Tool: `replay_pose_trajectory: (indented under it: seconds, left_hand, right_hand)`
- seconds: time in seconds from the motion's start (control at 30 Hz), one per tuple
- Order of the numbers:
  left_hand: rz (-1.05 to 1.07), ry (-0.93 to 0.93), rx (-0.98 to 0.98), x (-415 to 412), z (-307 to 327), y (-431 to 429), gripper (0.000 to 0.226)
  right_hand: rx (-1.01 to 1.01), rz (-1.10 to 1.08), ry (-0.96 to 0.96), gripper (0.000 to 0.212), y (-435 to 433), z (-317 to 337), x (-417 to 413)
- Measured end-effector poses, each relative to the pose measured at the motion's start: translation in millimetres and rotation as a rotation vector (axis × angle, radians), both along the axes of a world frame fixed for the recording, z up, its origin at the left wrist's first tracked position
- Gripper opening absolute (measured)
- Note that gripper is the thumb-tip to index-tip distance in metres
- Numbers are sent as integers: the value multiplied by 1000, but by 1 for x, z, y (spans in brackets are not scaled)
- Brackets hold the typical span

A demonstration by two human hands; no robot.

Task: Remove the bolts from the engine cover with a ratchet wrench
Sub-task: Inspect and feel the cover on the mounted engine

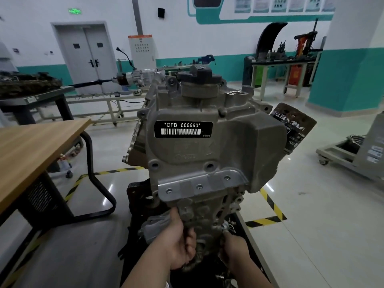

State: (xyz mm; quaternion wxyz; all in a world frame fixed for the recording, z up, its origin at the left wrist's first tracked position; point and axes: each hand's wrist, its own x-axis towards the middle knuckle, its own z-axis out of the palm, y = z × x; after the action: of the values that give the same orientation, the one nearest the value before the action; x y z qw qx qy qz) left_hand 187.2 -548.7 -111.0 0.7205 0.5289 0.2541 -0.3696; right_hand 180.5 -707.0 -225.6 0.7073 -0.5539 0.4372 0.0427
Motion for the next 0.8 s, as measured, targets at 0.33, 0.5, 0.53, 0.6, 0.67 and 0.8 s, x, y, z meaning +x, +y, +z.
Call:
replay_pose_trajectory:
  seconds: [0.33, 0.5, 0.53, 0.6, 0.67, 0.8]
  left_hand:
    - [-19, 2, 10, 1, -3, 1, 59]
    - [-28, 3, 28, 3, -6, 3, 60]
    - [-29, 1, 26, 3, -7, 3, 60]
    - [-22, -3, 32, 4, -8, 3, 65]
    - [-12, -23, 17, 4, -9, 2, 67]
    - [-12, -89, -52, 2, -8, -1, 79]
  right_hand:
    - [-32, 44, 36, 47, -1, -5, 2]
    - [98, -49, -37, 35, -3, 1, -14]
    - [98, -95, -77, 30, -2, 4, -20]
    - [-47, -139, -195, 27, 7, 14, -35]
    - [-341, 32, -288, 29, 25, 41, -47]
    - [-898, 526, -349, 27, 58, 91, -56]
